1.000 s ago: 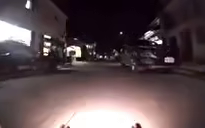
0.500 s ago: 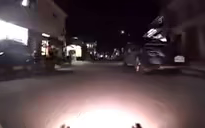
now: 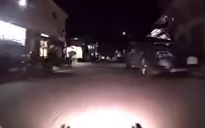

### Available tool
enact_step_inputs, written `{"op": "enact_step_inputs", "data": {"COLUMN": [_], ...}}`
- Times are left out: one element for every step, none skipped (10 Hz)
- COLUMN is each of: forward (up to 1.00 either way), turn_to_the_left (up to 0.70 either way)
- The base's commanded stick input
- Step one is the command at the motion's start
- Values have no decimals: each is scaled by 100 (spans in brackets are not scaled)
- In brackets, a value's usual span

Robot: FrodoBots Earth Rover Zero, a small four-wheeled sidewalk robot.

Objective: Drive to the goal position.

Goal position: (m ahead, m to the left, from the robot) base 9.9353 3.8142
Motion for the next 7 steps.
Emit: {"op": "enact_step_inputs", "data": {"forward": [85, 85, 85, 85, 85, 85, 85], "turn_to_the_left": [0, 0, 0, 0, 0, 0, 0]}}
